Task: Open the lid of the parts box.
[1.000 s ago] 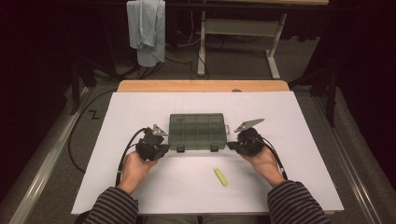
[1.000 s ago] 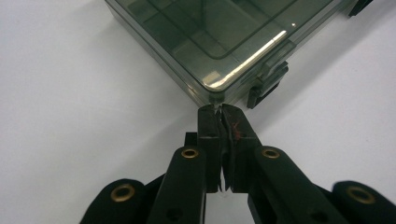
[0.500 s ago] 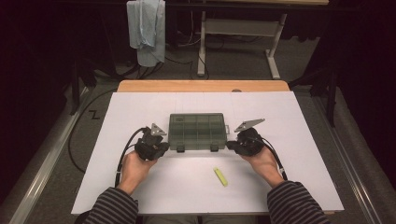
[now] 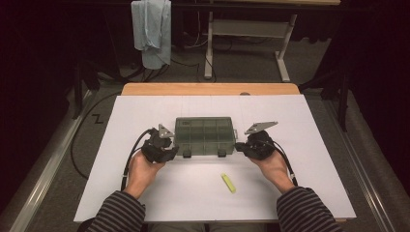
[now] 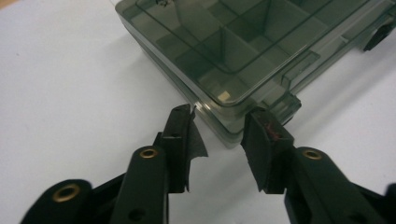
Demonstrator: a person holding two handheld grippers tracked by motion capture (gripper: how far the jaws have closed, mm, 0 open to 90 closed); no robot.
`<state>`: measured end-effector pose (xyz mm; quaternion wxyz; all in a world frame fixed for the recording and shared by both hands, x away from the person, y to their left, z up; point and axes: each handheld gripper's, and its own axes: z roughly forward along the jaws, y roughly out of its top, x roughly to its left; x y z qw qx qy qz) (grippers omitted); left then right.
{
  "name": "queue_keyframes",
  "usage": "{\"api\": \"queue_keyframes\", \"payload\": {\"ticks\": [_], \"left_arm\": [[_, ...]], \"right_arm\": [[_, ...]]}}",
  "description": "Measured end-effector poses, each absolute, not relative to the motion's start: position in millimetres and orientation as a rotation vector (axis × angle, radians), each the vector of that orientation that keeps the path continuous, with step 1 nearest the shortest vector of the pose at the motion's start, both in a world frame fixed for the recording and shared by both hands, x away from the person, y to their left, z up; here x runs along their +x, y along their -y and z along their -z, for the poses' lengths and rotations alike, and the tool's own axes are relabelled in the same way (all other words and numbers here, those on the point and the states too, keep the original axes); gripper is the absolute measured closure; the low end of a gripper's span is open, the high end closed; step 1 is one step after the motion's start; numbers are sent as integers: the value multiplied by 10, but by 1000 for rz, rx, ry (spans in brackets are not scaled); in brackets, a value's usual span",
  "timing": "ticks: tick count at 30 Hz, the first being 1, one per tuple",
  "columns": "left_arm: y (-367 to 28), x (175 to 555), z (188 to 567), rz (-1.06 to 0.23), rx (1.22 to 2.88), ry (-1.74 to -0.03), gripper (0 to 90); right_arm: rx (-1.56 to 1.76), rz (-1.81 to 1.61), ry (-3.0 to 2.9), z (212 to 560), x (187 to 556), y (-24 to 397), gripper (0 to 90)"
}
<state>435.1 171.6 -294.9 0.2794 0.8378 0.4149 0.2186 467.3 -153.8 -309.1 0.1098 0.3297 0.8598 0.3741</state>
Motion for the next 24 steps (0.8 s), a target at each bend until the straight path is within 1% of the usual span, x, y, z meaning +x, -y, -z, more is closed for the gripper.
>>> {"api": "queue_keyframes", "payload": {"ticks": [1, 6, 7, 13, 24], "left_arm": [[-1696, 4359, 2935, -605, 2233, -1113, 567], [-1672, 4380, 2900, -633, 2221, -1104, 520], [-1662, 4371, 2881, -669, 2220, -1084, 518], [-1670, 4366, 2826, -689, 2194, -1065, 515], [-1688, 4422, 2749, -632, 2142, -1065, 510]], "right_arm": [[971, -1108, -2524, 3072, 4677, 1540, 890], [966, -1118, -2513, 3043, 4685, 1544, 882], [969, -1115, -2514, 3045, 4687, 1545, 878], [1011, -1113, -2511, 3069, 4719, 1555, 847], [1167, -1108, -2478, 3012, 4882, 1551, 832]]}}
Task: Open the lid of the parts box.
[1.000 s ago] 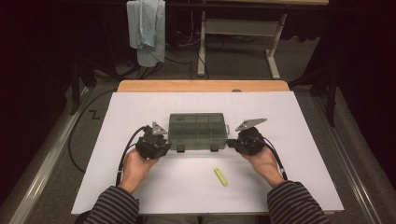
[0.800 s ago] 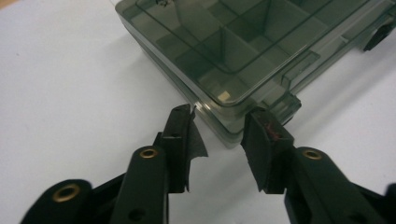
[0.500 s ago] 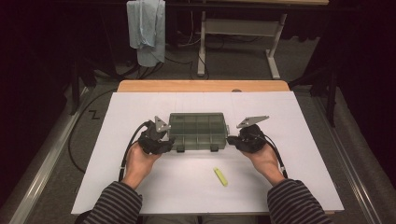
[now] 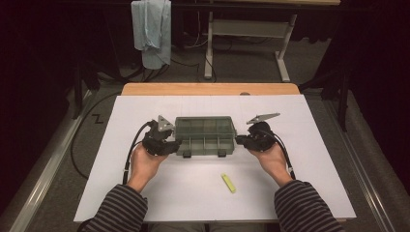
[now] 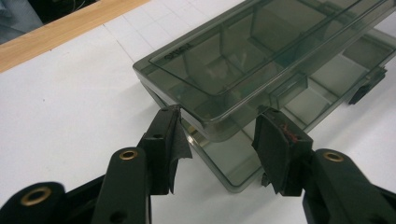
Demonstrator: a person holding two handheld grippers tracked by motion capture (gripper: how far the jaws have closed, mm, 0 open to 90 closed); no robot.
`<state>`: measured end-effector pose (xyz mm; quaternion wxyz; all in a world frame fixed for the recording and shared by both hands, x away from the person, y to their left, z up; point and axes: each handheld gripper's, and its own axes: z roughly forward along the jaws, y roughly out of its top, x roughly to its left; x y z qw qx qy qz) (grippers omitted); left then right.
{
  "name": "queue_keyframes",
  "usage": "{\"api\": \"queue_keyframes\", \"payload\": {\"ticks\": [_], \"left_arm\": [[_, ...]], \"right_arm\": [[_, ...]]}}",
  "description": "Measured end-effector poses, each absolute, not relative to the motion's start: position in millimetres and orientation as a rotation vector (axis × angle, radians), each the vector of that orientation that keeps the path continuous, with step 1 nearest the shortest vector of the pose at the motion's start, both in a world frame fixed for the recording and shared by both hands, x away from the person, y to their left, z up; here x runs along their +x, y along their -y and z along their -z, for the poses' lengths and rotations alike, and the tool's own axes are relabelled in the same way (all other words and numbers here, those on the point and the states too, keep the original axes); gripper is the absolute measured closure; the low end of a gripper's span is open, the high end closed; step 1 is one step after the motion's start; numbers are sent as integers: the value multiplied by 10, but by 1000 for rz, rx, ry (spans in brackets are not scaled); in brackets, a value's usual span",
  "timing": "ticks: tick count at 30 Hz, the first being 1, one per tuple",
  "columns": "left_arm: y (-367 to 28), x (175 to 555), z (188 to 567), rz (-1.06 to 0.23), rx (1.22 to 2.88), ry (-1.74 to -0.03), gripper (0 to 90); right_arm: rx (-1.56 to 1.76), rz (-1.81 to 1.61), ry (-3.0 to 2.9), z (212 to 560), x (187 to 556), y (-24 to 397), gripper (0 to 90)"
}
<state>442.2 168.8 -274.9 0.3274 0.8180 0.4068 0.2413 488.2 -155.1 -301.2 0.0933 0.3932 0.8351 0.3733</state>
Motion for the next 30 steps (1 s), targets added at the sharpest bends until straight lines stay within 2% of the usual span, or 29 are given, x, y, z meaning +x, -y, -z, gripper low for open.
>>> {"api": "queue_keyframes", "payload": {"ticks": [30], "left_arm": [[-1767, 4596, 2514, -560, 2034, -1083, 510]], "right_arm": [[1346, -956, -2486, 3059, 5273, 1268, 789]]}}
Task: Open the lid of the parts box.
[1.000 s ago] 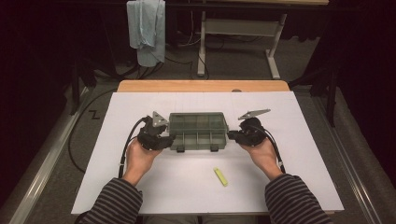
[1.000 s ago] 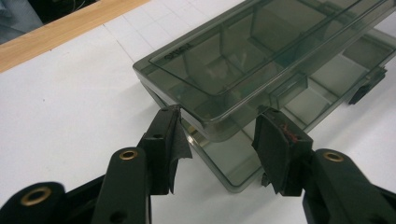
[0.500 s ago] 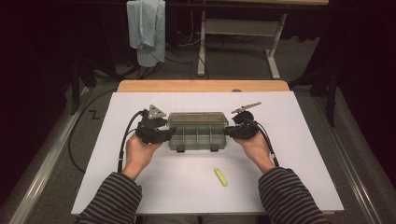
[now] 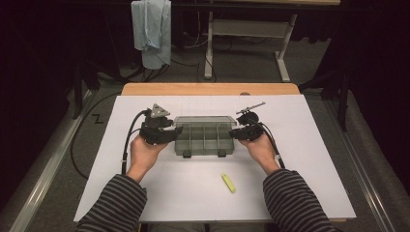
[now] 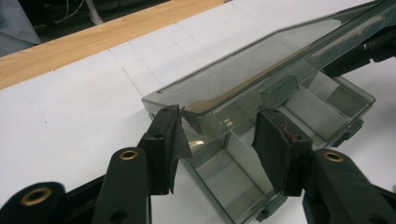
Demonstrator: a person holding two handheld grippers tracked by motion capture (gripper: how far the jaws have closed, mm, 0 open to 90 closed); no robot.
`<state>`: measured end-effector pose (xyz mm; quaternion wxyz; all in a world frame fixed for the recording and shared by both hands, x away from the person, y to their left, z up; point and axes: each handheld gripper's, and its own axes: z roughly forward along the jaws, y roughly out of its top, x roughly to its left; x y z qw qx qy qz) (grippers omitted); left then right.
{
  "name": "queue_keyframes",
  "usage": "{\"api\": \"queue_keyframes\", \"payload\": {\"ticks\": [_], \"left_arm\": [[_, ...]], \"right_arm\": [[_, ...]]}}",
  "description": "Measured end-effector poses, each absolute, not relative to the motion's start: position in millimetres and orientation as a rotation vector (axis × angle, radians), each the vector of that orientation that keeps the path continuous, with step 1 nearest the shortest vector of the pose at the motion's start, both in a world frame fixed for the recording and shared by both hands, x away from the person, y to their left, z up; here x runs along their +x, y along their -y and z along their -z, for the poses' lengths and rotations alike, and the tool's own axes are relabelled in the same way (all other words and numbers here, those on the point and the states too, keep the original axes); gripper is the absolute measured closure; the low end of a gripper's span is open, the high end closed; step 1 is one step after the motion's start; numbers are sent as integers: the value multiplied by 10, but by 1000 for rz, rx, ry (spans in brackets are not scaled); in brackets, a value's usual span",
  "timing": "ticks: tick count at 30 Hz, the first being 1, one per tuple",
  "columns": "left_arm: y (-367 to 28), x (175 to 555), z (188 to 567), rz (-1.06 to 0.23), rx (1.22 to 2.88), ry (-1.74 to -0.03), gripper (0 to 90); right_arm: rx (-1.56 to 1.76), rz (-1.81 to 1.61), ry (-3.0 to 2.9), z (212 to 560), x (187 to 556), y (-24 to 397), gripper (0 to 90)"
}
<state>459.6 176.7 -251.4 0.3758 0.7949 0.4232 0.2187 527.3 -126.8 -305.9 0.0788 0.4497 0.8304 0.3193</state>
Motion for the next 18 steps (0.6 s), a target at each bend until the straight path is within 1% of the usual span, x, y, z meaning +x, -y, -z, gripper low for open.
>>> {"api": "queue_keyframes", "payload": {"ticks": [5, 18], "left_arm": [[-1775, 4626, 2490, -560, 2013, -1089, 507], [-1775, 4761, 2460, -560, 1983, -1103, 512]], "right_arm": [[1351, -913, -2497, 3059, 5313, 1240, 766], [1355, -884, -2509, 3051, 5336, 1224, 765]]}}
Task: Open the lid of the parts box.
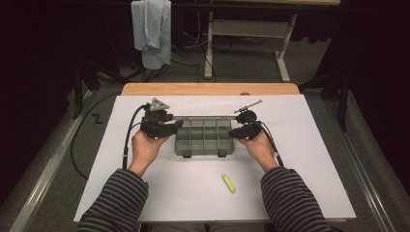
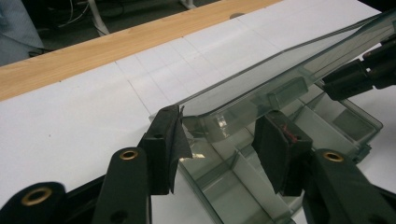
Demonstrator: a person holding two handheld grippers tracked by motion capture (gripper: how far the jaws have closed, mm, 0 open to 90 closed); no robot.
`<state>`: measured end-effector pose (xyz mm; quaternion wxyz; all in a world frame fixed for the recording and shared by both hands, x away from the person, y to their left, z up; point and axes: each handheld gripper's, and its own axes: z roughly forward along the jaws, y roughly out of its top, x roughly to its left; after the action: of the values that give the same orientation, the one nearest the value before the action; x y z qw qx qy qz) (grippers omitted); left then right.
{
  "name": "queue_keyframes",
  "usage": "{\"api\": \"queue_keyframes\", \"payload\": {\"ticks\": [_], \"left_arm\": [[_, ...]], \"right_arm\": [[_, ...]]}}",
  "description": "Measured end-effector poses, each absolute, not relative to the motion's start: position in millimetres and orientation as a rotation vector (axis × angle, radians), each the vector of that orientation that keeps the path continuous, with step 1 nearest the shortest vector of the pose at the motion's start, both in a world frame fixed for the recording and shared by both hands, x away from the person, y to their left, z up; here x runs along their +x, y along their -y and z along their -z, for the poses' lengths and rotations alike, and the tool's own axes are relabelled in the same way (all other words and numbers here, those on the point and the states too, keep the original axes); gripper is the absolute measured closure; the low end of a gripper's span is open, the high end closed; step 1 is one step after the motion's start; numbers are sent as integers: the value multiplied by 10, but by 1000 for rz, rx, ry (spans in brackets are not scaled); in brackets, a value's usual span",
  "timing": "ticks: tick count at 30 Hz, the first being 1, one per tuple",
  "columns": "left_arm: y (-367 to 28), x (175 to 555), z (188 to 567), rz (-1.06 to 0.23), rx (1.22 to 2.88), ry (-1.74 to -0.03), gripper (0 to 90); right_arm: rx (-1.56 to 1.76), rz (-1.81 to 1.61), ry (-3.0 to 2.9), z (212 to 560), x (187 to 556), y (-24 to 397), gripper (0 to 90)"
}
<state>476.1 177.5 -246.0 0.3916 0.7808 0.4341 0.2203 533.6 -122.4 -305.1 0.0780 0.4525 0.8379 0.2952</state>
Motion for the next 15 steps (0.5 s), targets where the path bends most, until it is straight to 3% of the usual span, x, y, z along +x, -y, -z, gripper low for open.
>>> {"api": "queue_keyframes", "payload": {"ticks": [15], "left_arm": [[-1756, 5003, 2439, -582, 1952, -1133, 543]], "right_arm": [[1351, -906, -2514, 3062, 5343, 1244, 766]]}}
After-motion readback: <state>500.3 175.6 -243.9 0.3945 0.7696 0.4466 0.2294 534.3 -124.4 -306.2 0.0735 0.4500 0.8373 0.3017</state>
